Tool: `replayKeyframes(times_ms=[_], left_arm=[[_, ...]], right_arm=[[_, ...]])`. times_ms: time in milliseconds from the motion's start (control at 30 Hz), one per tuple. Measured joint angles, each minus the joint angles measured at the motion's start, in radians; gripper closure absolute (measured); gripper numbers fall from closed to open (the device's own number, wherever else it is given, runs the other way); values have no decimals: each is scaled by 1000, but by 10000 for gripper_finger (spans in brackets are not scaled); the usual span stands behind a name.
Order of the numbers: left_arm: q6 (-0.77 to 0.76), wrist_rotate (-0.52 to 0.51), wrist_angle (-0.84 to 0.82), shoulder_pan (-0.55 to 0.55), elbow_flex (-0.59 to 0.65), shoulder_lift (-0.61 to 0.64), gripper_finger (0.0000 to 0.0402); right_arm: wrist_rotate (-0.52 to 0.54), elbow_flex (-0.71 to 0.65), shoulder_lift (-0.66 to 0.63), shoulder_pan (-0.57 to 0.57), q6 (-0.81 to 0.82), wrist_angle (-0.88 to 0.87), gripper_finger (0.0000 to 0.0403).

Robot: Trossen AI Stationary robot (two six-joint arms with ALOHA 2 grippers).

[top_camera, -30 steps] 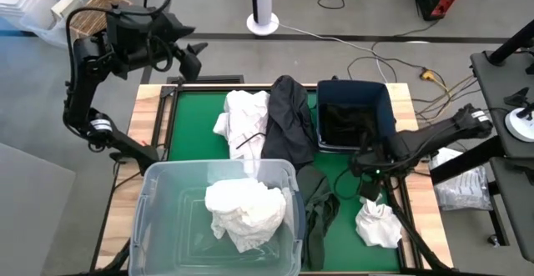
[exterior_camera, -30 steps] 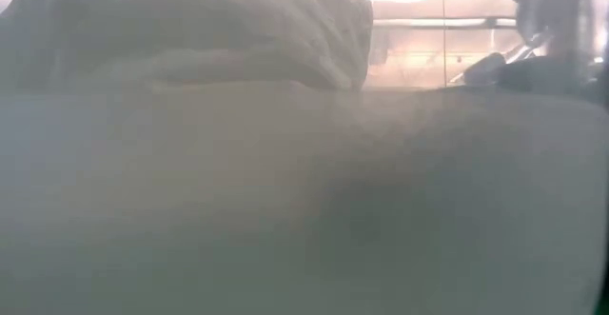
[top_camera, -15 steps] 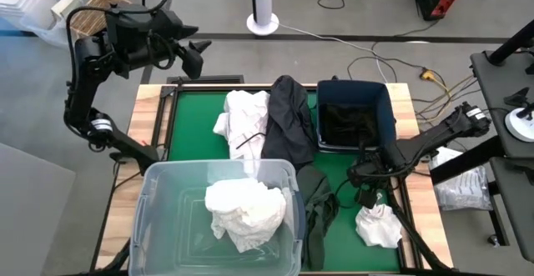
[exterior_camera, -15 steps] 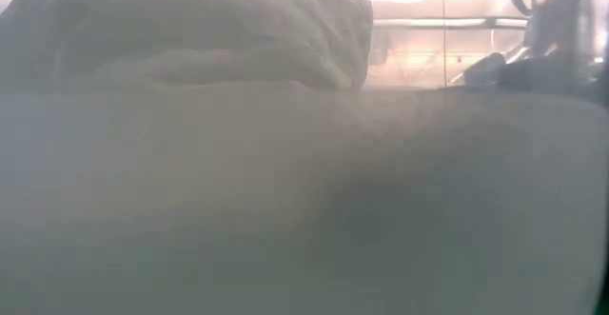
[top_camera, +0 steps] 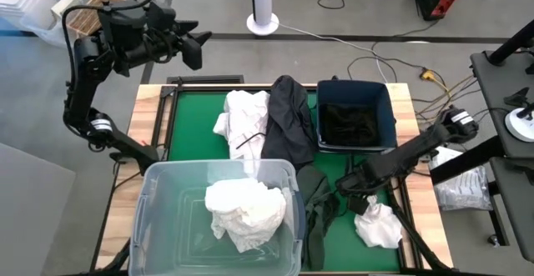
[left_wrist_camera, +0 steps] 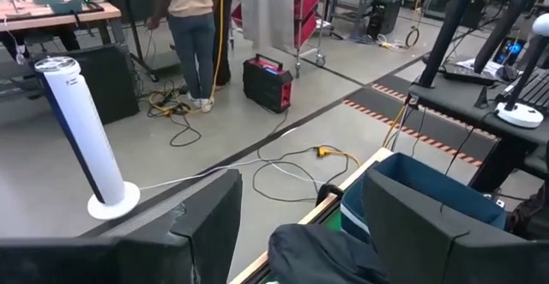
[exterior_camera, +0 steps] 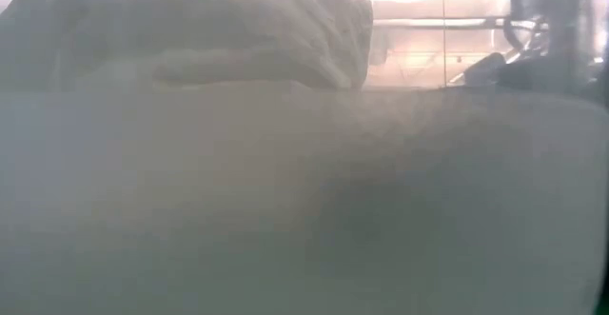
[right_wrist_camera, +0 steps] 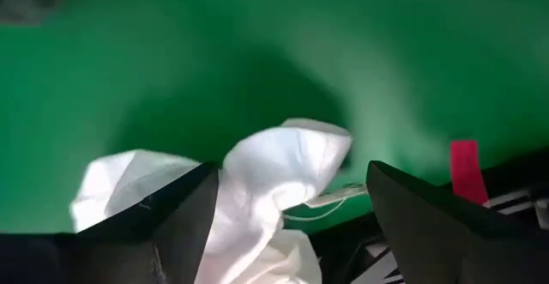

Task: Sort clothes
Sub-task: Put the white short pants into the transparent bin

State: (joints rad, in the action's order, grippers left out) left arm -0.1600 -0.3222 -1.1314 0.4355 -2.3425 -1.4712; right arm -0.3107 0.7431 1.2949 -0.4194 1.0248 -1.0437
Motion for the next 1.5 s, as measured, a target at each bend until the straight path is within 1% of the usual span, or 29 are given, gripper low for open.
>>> replayKeyframes(times_ms=[133, 300, 467, 733, 900, 1033, 1300, 1500], left_arm=[[-29, -1, 1, 0, 0, -2, 183], [-70, -1, 2, 0, 0, -13, 183], [-89, -2, 2, 0, 0, -14, 194], [-80, -4, 1, 0, 0, -5, 238], [-64, -4, -1, 0, 0, -2, 248], [-61, -2, -3, 0, 0, 4, 249], [-55, -1, -51, 0, 0, 23, 249], [-60, 0, -81, -4, 0, 38, 249]], right_arm=[[0, -1, 66, 0, 2, 14, 138], [39, -1, 116, 0, -5, 62, 189], [53, -1, 130, 0, -15, 65, 258], [53, -1, 119, 0, 32, 66, 380], [49, 0, 114, 0, 43, 66, 387], [42, 0, 62, -6, 81, 54, 388], [52, 0, -161, -43, 216, -13, 389], [122, 0, -330, -56, 308, -22, 390]])
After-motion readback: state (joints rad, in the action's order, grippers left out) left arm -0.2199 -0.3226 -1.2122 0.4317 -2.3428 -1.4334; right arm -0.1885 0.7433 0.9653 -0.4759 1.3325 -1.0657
